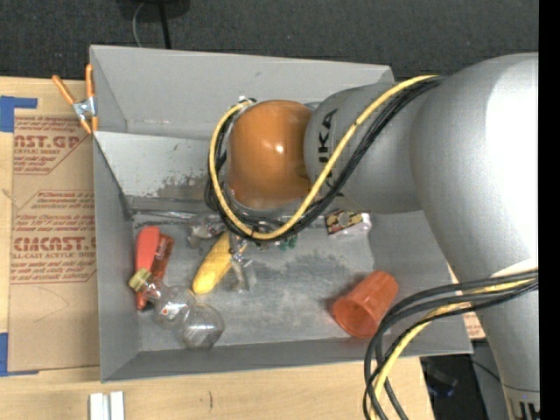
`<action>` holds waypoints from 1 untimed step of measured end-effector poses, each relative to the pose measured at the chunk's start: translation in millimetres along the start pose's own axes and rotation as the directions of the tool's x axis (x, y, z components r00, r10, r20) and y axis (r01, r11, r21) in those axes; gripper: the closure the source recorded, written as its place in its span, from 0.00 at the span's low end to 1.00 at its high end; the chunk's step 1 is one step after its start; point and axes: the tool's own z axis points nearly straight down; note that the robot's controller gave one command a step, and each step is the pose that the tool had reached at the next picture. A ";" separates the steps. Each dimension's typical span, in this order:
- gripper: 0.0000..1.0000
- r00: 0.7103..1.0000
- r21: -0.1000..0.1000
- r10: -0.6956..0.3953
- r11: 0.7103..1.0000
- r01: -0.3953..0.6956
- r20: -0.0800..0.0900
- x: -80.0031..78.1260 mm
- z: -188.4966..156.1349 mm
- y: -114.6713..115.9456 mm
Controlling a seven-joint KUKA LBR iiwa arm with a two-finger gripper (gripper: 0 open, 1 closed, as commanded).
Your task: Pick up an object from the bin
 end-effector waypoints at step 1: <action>1.00 0.995 0.000 -0.095 0.995 0.095 0.009 10.4 7.8 -4.2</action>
Offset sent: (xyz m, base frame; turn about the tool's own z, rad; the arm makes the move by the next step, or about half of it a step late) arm 0.0000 0.0000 0.0000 0.0000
